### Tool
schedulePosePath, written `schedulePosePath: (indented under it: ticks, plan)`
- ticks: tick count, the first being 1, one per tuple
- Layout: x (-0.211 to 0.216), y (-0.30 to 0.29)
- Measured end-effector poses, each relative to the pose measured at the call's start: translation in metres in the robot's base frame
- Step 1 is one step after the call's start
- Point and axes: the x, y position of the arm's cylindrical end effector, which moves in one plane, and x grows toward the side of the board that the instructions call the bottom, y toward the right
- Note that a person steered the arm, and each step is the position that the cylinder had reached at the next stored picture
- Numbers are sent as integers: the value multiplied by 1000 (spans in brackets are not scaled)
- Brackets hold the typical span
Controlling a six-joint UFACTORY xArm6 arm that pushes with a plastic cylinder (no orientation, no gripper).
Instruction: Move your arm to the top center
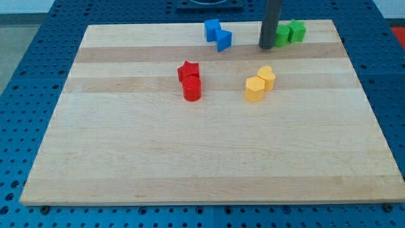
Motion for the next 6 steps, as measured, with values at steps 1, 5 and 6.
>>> schedulePosePath:
  ticks: [1,5,6]
  plan:
    - [-12,-1]
    - [-10,-51]
    - [-21,-52]
